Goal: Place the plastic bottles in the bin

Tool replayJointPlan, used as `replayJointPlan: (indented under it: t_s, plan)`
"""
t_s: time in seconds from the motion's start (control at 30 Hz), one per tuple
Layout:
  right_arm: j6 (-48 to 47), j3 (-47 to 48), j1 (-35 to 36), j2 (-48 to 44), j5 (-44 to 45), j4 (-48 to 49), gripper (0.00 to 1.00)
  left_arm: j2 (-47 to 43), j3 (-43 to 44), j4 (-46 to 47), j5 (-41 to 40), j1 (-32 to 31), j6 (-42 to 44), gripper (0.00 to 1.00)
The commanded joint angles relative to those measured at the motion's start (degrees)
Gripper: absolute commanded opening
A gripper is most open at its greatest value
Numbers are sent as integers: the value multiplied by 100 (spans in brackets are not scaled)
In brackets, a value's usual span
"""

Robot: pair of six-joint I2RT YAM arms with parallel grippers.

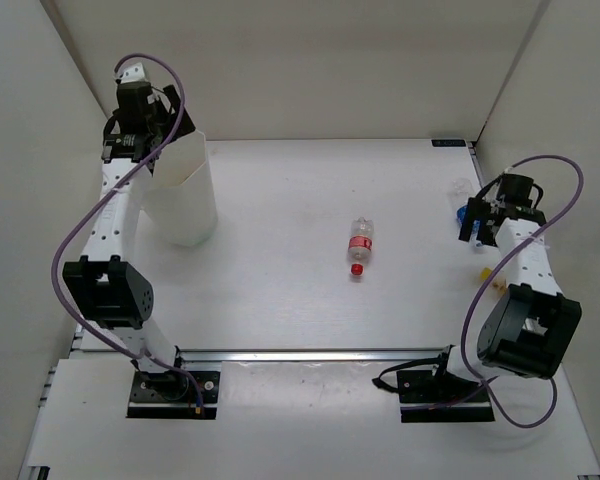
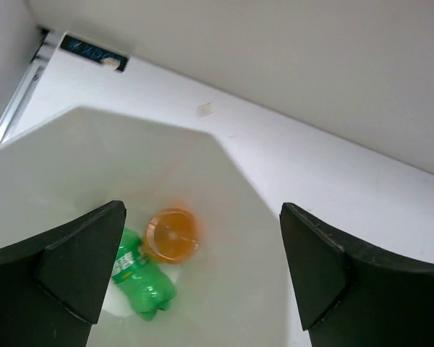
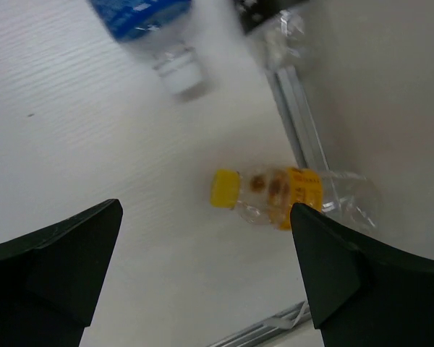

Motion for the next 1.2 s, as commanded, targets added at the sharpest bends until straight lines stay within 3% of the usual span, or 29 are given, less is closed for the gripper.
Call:
replayJointPlan:
  t_s: [0.0,0.07,0.2,0.33,0.47,0.6,0.77,0.93,1.17]
  plan:
    - [1177,441,-490,122,664,-844,99,-406,506,-273,269,-299,-77,99]
    - [2117,382,-675,79,664,-1292,100,-502,455,-379,374,-440,-147,99]
    - [2664,-225,-825,-387,1032,-1047,99,-1012,-231,-378,682,-914,150,99]
    - [3298,-303,-1651,-299,446,-1355,99,-1389,-846,-485,691,-1240,73,99]
    - [4132,-875,-1423,-563,692,-855,99,-1654,-1523,-519,1015,-1319,63,99]
    - [4808,-1042,-1556,-405,769,-618,99,-1646,-1515,-748,920,-1319,142,99]
    - [5653,-1219,-1100,-685,1191,-37,99,-1830,-1726,-626,1148,-1337,256,99]
    - [6513,-1279,-669,-730,2385,-133,99,-1865,-2007,-520,1288,-1293,274,99]
    - [7307,-1780,-930,-624,2897,-222,99,-1927,-2218,-450,1333,-1118,239,99]
